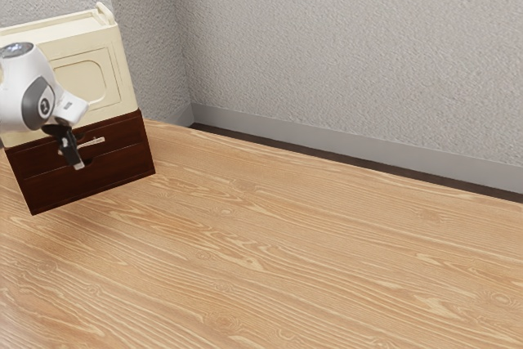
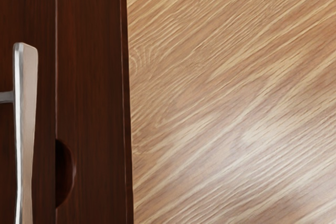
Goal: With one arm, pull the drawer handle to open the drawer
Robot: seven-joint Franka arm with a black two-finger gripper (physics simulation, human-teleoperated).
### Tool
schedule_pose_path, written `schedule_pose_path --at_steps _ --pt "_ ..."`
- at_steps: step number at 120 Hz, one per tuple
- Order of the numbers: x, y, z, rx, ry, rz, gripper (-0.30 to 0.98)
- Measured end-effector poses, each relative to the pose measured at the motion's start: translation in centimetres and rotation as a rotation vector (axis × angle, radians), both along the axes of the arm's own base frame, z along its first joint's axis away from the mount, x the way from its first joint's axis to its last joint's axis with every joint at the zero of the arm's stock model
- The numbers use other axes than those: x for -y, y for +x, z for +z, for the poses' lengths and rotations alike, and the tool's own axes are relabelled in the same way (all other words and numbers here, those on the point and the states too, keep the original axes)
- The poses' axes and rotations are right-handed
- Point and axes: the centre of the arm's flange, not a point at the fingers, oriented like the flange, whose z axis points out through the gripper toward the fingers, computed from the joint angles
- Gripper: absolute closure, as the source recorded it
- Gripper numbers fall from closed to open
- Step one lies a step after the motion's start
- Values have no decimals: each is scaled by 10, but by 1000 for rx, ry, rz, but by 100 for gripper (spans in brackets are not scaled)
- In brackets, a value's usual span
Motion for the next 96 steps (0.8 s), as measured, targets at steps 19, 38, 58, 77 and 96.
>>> schedule_pose_path --at_steps 19,38,58,77,96 --pt "3 2 1 15 31 -4 0" --pt "2 1 3 45 60 1 0" --pt "5 3 -2 64 76 -3 0" --pt "2 2 -9 66 78 6 0" --pt "-2 1 -17 59 75 18 0"
